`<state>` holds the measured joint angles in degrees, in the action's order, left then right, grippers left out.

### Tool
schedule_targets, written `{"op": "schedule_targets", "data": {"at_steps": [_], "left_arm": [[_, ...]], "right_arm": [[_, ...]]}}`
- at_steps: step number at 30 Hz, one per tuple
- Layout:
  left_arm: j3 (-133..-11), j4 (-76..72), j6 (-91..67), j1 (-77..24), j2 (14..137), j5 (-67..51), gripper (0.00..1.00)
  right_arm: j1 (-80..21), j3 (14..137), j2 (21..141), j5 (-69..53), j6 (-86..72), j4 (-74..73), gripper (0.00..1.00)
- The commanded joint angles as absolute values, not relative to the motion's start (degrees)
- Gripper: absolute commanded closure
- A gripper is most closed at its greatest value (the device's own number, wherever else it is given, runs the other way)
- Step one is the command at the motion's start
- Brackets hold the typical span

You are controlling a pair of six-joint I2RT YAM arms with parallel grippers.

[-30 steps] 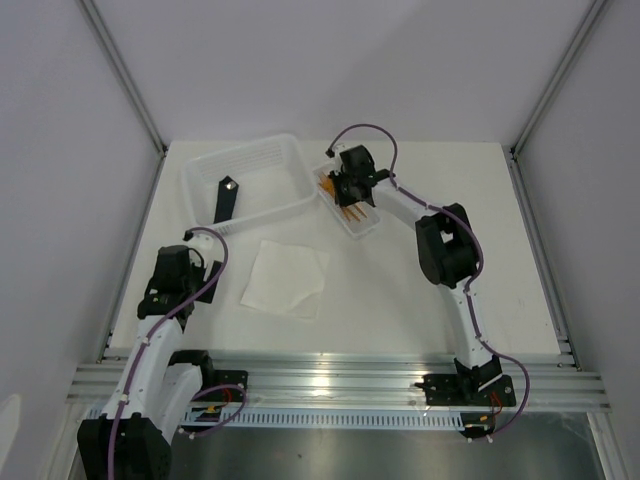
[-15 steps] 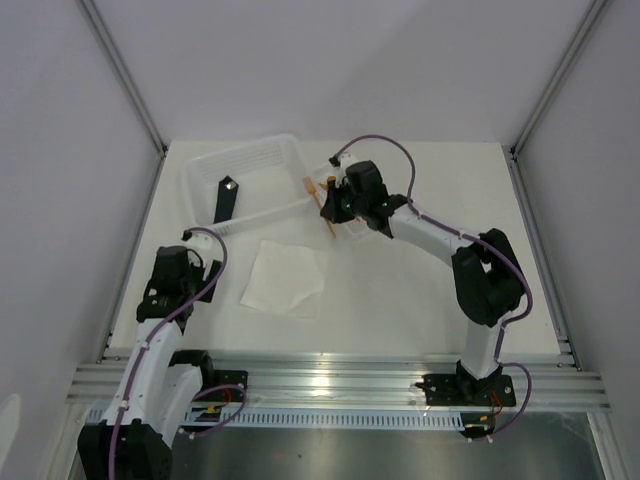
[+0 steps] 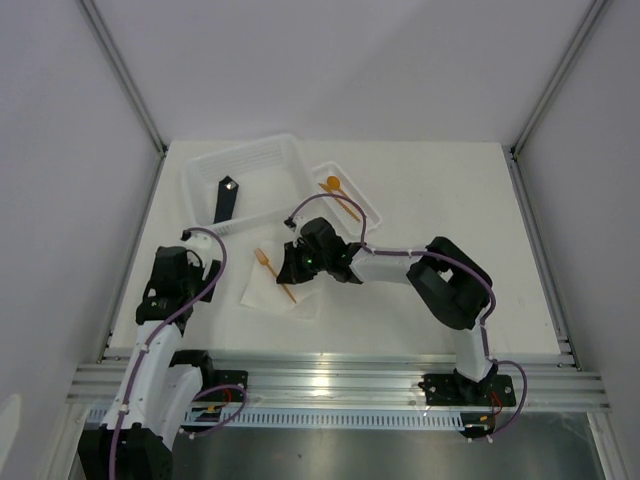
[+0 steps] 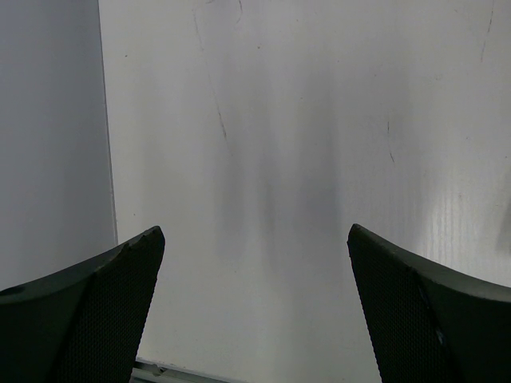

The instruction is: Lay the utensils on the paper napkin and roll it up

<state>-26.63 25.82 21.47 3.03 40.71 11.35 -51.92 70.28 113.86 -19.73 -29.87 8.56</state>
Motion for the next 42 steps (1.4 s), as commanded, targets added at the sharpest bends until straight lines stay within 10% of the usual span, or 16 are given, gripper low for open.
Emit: {"op": "schedule_targets", "data": {"at_steps": [1, 36, 42], "left_arm": [[-26.5, 25.1, 20.9, 3.4, 40.1, 10.7, 0.01], [-26.1, 25.0, 21.1, 3.4, 40.4, 10.8, 0.01], [-26.2, 25.0, 21.0, 3.4, 40.3, 10.8, 0.01]], "right_arm": [[-51.9, 71.4, 114.5, -17.5, -32.1, 11.2, 1.0], [-52.2, 70.8, 121.2, -10.6, -35.2, 12.0, 1.0], [-52.2, 69.9, 120.2, -9.5, -35.1, 11.3, 0.77]]}}
